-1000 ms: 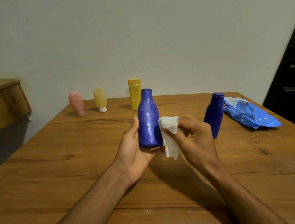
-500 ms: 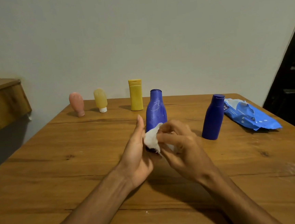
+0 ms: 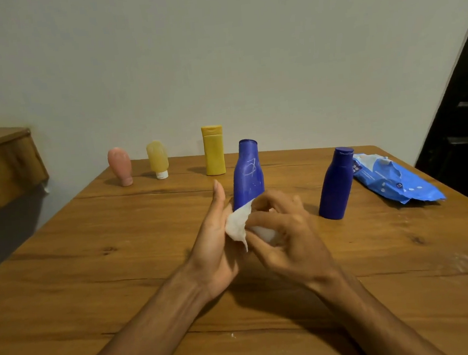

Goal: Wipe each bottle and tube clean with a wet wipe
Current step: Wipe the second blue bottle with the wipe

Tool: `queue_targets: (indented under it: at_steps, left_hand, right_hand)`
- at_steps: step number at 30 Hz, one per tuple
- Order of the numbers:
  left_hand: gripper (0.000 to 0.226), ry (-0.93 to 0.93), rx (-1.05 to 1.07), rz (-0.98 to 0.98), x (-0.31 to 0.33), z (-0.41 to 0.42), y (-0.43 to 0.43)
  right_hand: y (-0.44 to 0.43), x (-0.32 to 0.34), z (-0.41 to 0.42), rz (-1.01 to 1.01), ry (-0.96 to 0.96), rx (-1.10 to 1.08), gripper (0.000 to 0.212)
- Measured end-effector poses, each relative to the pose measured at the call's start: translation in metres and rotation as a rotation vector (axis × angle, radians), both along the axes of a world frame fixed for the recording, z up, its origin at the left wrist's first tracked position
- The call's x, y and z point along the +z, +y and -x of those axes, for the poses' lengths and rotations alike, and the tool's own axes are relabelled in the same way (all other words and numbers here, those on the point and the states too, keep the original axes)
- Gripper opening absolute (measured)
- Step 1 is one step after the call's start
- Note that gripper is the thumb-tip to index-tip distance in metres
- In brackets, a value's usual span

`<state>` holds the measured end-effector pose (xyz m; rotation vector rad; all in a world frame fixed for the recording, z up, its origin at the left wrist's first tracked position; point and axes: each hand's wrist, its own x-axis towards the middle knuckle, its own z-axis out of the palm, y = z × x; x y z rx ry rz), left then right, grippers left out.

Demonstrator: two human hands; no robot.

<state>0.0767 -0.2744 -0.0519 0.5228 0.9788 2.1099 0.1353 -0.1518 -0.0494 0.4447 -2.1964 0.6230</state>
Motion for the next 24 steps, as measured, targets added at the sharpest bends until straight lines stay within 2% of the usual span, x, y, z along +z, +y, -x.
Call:
queue_targets:
  at_steps: [4,10,14,16,22,24]
  left_hand:
    - [0.054,0.128,0.063,0.044,-0.001,-0.007,0.005]
    - [0.049,0.193,0.053,0.063,-0.002,-0.005,0.0]
    - [0.039,0.213,0.057,0.118,-0.008,-0.005,0.002]
    - [0.042,0.189,0.075,0.149,-0.009,-0.005,0.003]
    - [0.041,0.078,0.056,0.032,-0.006,-0.002,0.001]
    - [0.041,0.115,0.016,0.065,-0.007,-0.001,-0.001]
  right_hand:
    - [0.001,0.001,0.003,0.176,0.068,-0.075,0.006]
    - [-0.002,-0.005,0.004,0.183,0.104,-0.099,0.008]
    - [0.012,-0.001,0.007,0.253,0.161,-0.138,0.006]
    - [0.019,0.0,0.008,0.294,0.169,-0.177,0.006]
    - [0.011,-0.003,0.004,0.13,0.165,-0.098,0.01]
    - [0.015,-0.003,0.006,0.189,0.174,-0.143,0.007]
